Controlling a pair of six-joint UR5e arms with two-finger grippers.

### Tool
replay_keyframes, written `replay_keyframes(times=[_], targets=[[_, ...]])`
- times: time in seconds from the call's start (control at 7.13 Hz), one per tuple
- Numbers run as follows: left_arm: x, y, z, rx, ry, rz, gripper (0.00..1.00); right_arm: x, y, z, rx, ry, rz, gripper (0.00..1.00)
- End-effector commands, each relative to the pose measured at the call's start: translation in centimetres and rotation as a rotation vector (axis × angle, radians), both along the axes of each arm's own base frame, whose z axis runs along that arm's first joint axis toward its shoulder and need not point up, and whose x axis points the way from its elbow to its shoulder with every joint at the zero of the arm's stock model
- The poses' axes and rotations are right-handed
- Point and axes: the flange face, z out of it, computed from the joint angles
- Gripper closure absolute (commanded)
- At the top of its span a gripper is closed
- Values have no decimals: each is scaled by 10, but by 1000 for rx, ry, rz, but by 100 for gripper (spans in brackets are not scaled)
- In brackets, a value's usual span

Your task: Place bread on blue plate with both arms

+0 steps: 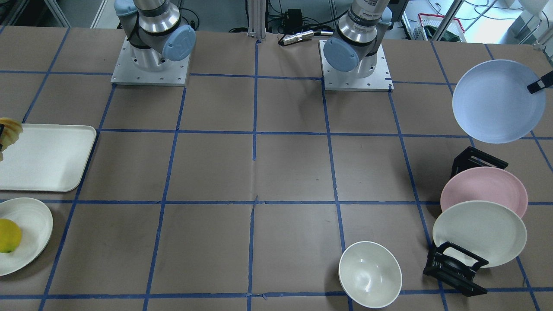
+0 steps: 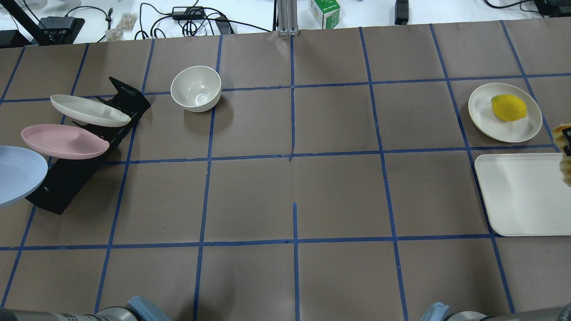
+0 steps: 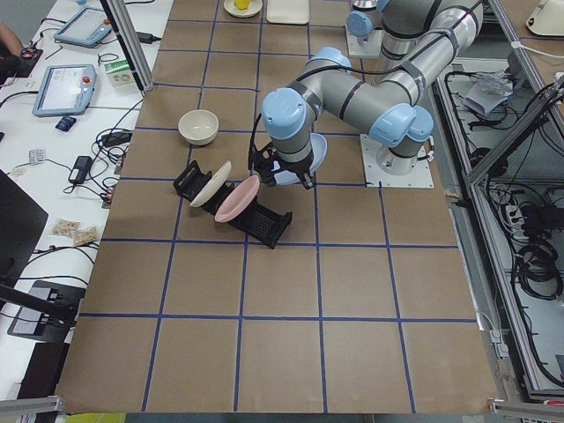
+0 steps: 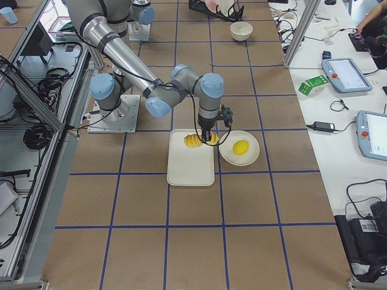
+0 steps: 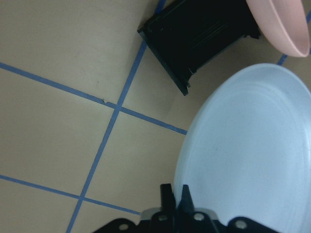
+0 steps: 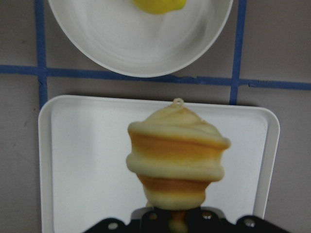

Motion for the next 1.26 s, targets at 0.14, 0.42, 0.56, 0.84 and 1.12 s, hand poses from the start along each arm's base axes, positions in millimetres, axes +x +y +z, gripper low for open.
replay_keyframes(times=[0.14,0.42,0.56,0.84,1.12], targets=[[-159,-98,-3,-92,-40,24,100,69,-33,28,-15,-4,-15,77],[-236,-132,-49,-193,66,46,100,125,-49,24,-38,-39,-47,76],[-270,-140,-75,-252,82,20,100,143,-54,26,-47,-37,-56,76],[-349,-144,-123,-320,138,33,100,153,-63,34,-51,-58,-77,76],[-430,-139,-176,-355,178,-31,100,199,-69,36,-63,-102,-72,76]])
